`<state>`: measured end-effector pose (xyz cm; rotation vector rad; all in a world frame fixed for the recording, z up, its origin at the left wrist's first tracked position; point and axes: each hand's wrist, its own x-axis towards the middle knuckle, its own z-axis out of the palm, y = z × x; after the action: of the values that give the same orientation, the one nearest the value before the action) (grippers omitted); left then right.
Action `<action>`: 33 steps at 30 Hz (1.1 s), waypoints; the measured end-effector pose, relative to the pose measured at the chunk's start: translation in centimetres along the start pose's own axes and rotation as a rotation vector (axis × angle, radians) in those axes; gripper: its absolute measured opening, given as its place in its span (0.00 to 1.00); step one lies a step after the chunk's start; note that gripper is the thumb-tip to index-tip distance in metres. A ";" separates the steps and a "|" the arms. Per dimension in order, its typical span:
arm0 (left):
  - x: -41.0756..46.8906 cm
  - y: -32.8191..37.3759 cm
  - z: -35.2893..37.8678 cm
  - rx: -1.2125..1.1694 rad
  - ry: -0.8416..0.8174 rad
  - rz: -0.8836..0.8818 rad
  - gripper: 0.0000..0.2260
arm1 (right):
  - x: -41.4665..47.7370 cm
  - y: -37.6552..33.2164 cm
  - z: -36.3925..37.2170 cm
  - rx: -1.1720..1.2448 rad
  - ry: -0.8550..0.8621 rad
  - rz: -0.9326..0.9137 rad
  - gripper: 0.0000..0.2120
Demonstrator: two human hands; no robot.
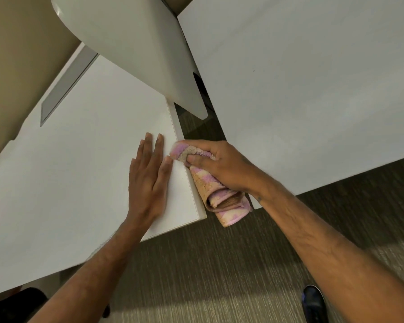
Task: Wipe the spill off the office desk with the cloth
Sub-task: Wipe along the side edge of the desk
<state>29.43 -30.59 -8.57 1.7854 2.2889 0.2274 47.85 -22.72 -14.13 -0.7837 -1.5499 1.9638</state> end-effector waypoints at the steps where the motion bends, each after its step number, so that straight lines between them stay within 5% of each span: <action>1: 0.0 0.0 0.0 -0.001 0.001 0.001 0.32 | -0.8 0.1 0.2 0.014 -0.008 0.006 0.21; 13: 0.0 0.0 0.0 -0.005 0.004 -0.009 0.29 | -10.3 3.2 2.5 0.110 -0.111 0.059 0.18; 18: -0.1 -0.4 0.0 -0.003 0.002 -0.004 0.28 | -12.5 4.1 1.3 0.104 -0.338 0.122 0.17; 21: 0.0 -0.5 0.1 -0.005 0.006 -0.002 0.28 | -9.5 2.8 -2.1 0.305 -0.111 0.108 0.18; 24: 0.0 -0.3 0.1 -0.009 0.001 -0.007 0.29 | -2.9 1.2 -4.0 0.119 0.083 0.025 0.19; 33: 0.0 -0.3 0.0 -0.009 -0.014 -0.008 0.26 | 5.0 0.7 -0.7 -0.041 0.120 -0.006 0.20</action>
<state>29.17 -30.65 -8.60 1.7679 2.2812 0.2219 44.79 -18.87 -15.57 -0.8966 -1.5242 1.8504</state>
